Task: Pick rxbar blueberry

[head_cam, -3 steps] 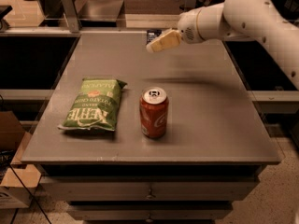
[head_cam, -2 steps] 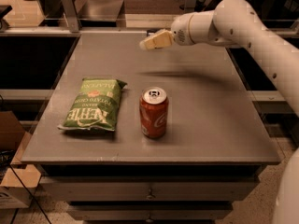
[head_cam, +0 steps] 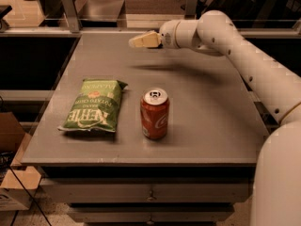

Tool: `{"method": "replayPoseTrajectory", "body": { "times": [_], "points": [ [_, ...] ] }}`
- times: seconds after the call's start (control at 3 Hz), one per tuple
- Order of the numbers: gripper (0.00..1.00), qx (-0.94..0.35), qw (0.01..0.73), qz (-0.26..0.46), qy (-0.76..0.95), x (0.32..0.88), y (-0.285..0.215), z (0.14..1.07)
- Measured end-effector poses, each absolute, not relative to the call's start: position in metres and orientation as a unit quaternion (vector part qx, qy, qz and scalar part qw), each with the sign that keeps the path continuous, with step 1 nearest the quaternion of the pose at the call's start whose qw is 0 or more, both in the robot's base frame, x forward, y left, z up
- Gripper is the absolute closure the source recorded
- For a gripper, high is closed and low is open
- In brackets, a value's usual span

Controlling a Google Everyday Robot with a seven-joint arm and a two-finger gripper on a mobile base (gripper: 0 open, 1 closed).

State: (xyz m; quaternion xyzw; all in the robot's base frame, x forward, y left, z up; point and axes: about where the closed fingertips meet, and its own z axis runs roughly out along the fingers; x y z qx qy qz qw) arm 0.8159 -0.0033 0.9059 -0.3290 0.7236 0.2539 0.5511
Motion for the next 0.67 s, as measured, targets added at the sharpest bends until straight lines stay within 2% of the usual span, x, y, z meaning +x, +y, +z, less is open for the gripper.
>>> {"method": "replayPoseTrajectory", "body": {
  "times": [0.67],
  "points": [
    [0.0,-0.296,0.543,0.242,0.748,0.841,0.004,0.887]
  ]
}}
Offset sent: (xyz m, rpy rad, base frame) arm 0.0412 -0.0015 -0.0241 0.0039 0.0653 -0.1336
